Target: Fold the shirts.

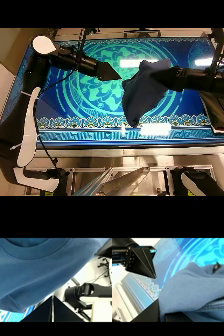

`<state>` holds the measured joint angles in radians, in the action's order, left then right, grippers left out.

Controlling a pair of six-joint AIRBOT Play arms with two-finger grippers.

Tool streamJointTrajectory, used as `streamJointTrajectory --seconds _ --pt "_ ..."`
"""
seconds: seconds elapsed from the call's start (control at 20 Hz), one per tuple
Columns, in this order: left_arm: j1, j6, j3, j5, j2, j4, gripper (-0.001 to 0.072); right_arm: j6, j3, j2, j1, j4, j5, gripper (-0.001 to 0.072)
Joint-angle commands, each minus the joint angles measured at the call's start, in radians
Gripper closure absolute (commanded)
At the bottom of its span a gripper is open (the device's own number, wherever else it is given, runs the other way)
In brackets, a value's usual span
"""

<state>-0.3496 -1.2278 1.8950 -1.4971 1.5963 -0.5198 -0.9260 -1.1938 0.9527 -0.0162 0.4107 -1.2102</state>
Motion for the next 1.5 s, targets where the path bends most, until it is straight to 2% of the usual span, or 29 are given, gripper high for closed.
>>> streamJointTrajectory --seconds 0.0,0.05,0.1,0.15,0.2,0.25,0.5,0.55,0.6,0.65,0.75,0.85,0.95,1.05,1.25,1.35,1.4,1.45 --pt "-0.056 -0.013 -0.104 0.049 -0.063 -0.057 0.0686 -0.095 0.031 -0.039 0.081 0.114 0.012 0.0696" --pt "-0.069 -0.012 -0.164 0.060 -0.064 -0.068 0.0687 -0.095 0.062 -0.016 0.120 0.113 0.031 0.0696" --pt "-0.077 -0.012 -0.219 0.066 -0.060 -0.076 0.0685 -0.095 0.093 0.006 0.158 0.114 0.050 0.0655" --pt "-0.080 -0.012 -0.278 0.068 -0.060 -0.103 0.0639 -0.095 0.123 0.035 0.189 0.115 0.058 0.0394" --pt "-0.078 -0.012 -0.324 0.066 -0.060 -0.135 0.0408 -0.096 0.141 0.059 0.201 0.128 0.049 0.0243" --pt "-0.066 -0.012 -0.366 0.060 -0.060 -0.171 0.0370 -0.097 0.144 0.082 0.199 0.171 0.029 0.0245" --pt "0.080 -0.012 -0.506 0.026 -0.060 -0.221 0.0370 -0.222 0.148 0.070 -0.012 0.484 -0.061 0.0243" --pt "0.106 -0.011 -0.545 0.053 -0.060 -0.219 0.0370 -0.243 0.161 0.070 -0.068 0.529 -0.053 0.0217" --pt "0.128 -0.010 -0.584 0.092 -0.060 -0.222 0.0370 -0.250 0.193 0.071 -0.119 0.537 -0.023 0.0086" --pt "0.146 -0.006 -0.629 0.158 -0.060 -0.218 0.0370 -0.250 0.232 0.075 -0.156 0.536 0.019 0.0058" --pt "0.155 0.009 -0.694 0.300 -0.044 -0.203 0.0369 -0.249 0.309 0.120 -0.190 0.535 0.106 0.0058" --pt "0.140 0.069 -0.724 0.367 0.003 -0.111 0.0366 -0.230 0.357 0.212 -0.183 0.505 0.149 0.0058" --pt "0.105 0.115 -0.708 0.369 0.080 -0.023 0.0365 -0.159 0.363 0.324 -0.166 0.407 0.154 0.0058" --pt "0.068 0.128 -0.643 0.347 0.163 0.002 0.0365 -0.077 0.362 0.420 -0.143 0.291 0.159 0.0058" --pt "0.008 0.117 -0.468 0.277 0.313 -0.018 0.0364 0.022 0.362 0.539 -0.092 0.160 0.168 0.0059" --pt "-0.007 0.072 -0.408 0.245 0.370 -0.051 0.0364 0.054 0.362 0.565 -0.078 0.115 0.167 0.0067" --pt "-0.014 0.058 -0.381 0.214 0.399 -0.062 0.0123 0.064 0.362 0.569 -0.076 0.101 0.167 0.0067" --pt "-0.016 0.031 -0.357 0.175 0.423 -0.061 -0.0013 0.067 0.361 0.570 -0.074 0.097 0.167 0.0067"
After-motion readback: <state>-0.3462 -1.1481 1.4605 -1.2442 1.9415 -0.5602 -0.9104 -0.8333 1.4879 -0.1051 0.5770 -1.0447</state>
